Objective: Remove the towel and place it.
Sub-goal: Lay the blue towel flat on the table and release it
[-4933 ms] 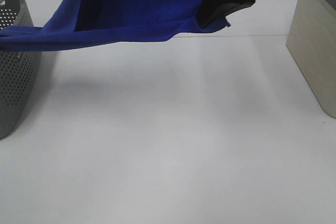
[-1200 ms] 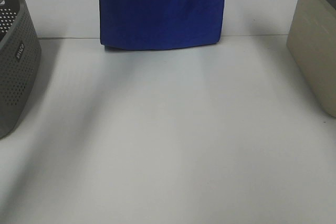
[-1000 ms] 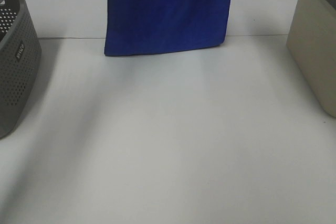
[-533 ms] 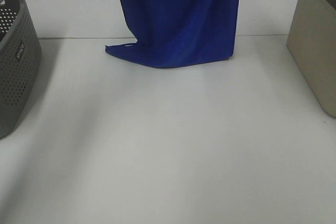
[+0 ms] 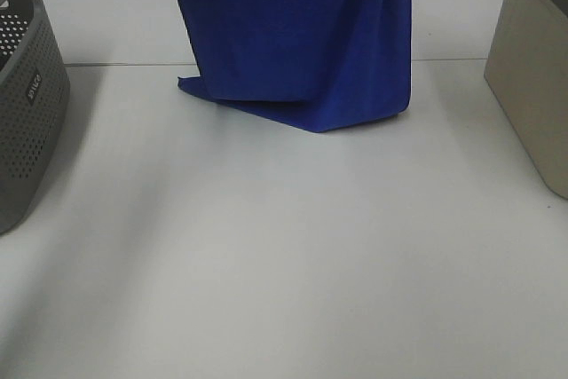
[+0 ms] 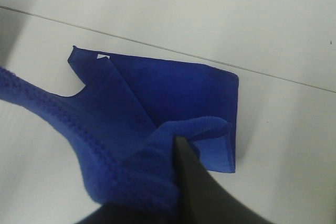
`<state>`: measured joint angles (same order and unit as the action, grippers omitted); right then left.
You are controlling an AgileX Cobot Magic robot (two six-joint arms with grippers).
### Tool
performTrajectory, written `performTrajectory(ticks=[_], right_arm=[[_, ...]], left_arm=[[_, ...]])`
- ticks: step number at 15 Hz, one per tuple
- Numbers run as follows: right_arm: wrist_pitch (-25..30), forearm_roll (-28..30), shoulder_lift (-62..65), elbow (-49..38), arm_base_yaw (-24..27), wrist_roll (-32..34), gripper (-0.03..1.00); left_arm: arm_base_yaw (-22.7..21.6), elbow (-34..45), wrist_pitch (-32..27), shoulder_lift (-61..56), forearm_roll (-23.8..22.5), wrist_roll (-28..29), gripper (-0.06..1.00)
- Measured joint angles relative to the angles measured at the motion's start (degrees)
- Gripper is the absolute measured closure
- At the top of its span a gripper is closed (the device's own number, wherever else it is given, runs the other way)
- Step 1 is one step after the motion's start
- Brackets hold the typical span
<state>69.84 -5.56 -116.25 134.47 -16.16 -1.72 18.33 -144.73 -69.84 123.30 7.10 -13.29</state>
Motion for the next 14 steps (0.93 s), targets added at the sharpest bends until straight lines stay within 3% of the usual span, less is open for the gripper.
performTrajectory(ticks=[4,14], right_arm=[[0.00,-2.06,5.96,-8.37,0.00,-0.86,0.95],[-0.17,-5.73,23.20,-39.82,-0.40,-0.92,0.95]], left_arm=[[0.00,20.45,0.00,-13.06,0.74,0.80,0.94],[0.29,57.41,1.09,-39.76,6.42,0.97,0.94]])
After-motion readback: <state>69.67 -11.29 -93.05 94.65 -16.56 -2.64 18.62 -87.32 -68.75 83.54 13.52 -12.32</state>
